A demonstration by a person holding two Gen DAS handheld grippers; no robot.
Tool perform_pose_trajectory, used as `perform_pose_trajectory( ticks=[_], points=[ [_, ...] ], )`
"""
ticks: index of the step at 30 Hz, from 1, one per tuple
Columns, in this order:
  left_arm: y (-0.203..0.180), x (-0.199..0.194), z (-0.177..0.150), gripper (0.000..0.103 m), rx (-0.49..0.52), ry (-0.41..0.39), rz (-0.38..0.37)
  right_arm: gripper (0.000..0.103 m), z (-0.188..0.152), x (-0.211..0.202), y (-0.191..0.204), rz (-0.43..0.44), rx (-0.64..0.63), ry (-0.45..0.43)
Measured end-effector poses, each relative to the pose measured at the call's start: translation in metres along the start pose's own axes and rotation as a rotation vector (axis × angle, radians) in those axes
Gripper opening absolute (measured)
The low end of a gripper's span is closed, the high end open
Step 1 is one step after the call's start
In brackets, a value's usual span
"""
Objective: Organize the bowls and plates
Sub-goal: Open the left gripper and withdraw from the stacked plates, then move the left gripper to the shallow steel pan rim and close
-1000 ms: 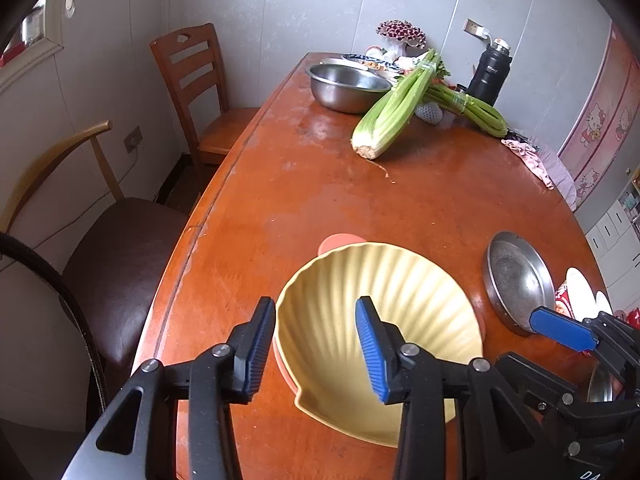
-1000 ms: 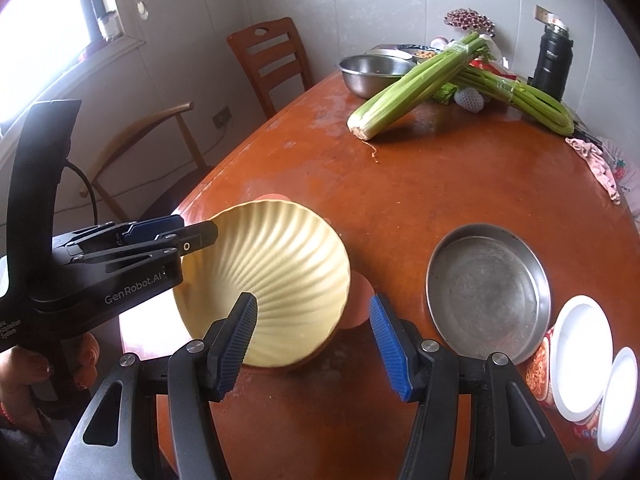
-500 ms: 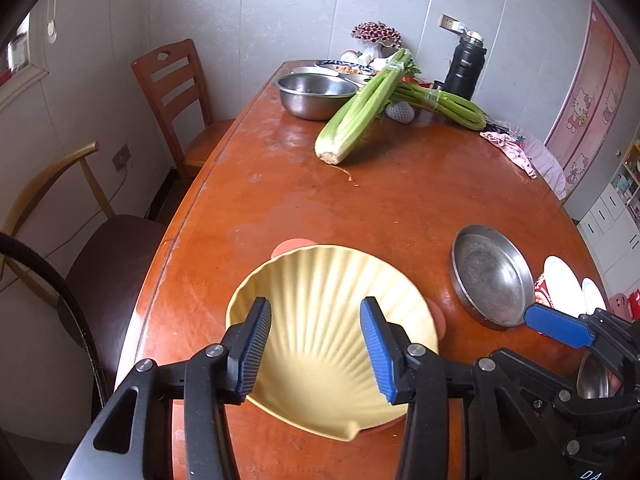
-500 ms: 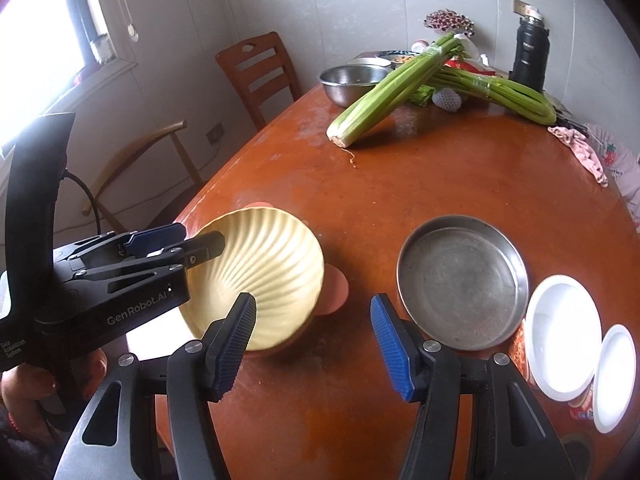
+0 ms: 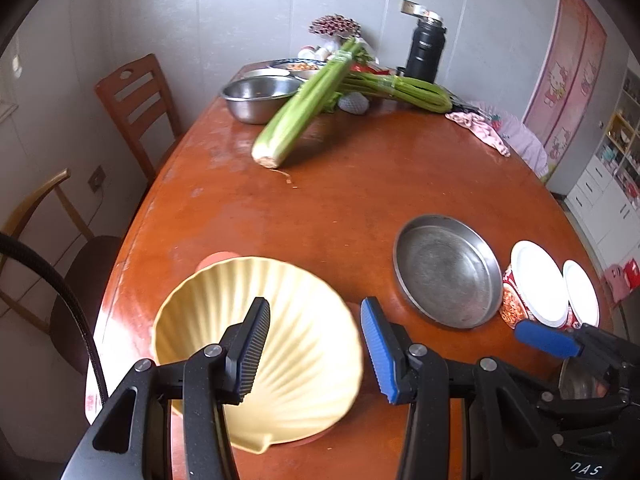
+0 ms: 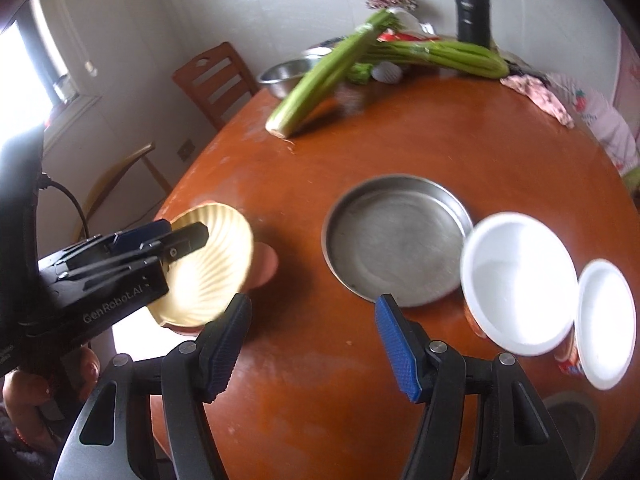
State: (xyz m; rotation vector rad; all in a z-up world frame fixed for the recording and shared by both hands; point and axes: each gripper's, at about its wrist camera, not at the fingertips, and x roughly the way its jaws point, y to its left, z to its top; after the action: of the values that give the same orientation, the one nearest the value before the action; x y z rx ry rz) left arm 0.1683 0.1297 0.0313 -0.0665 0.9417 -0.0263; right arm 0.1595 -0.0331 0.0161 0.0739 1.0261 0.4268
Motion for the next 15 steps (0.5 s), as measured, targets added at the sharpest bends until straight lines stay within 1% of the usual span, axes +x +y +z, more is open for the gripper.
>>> perform_pose_trajectory(
  ticks=[6, 12, 15],
  points=[
    [-0.025, 0.012, 0.006, 0.047, 0.052, 0.025, -0.008, 0.066, -0.005, 0.006, -0.028, -0.002, 0.099, 0.032],
    [-0.044, 0.031, 0.011, 0.047, 0.091, 0.064, -0.029, 0.066, -0.005, 0.016, -0.042, -0.006, 0.155, 0.073],
    [-0.053, 0.043, 0.015, 0.047, 0.111, 0.086, -0.026, 0.066, -0.004, 0.018, -0.046, -0.016, 0.171, 0.070]
  ],
)
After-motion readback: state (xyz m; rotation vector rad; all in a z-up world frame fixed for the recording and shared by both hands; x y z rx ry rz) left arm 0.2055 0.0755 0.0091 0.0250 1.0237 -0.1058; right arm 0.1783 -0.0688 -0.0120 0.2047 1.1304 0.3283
